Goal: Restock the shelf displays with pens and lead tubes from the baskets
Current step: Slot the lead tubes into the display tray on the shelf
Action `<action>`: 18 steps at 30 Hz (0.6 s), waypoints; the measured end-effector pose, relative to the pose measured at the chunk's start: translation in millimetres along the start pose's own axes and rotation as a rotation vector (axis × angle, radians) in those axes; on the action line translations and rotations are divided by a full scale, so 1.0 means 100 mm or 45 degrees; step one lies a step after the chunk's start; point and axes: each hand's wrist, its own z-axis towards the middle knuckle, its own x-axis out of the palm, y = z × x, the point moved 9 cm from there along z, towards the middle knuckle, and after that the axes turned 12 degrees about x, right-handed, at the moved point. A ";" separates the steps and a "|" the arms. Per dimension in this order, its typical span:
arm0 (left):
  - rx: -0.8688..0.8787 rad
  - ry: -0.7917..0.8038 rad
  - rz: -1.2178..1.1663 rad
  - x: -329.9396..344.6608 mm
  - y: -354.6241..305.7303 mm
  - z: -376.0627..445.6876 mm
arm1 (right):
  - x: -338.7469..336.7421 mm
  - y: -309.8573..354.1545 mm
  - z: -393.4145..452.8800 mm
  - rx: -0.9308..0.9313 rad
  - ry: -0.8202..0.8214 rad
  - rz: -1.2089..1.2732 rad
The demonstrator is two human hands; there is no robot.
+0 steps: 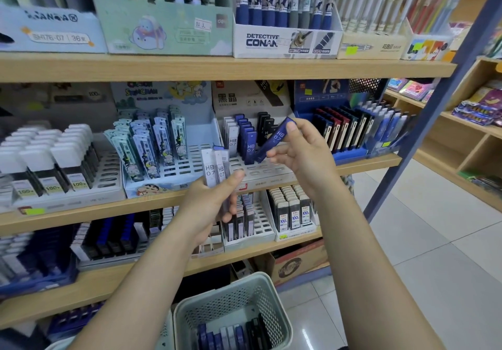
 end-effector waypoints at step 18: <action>0.048 0.070 -0.021 -0.01 -0.04 -0.01 | 0.17 -0.21 0.09 0.130 -0.045 -0.104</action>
